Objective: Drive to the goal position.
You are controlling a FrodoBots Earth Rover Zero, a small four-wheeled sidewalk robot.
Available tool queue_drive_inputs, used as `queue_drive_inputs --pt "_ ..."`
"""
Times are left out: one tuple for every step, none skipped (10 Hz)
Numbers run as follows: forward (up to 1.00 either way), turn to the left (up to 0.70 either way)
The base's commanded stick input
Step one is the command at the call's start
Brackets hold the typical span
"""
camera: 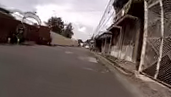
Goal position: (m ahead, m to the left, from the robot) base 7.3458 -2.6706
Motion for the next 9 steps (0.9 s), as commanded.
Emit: queue_drive_inputs --pt "0.70 0.00" --pt "0.70 0.00" --pt "0.70 0.00" --pt "0.70 0.00" --pt "0.70 0.00" --pt "0.70 0.00" --pt "0.70 0.00" --pt "0.70 0.00" --pt "0.70 0.00"
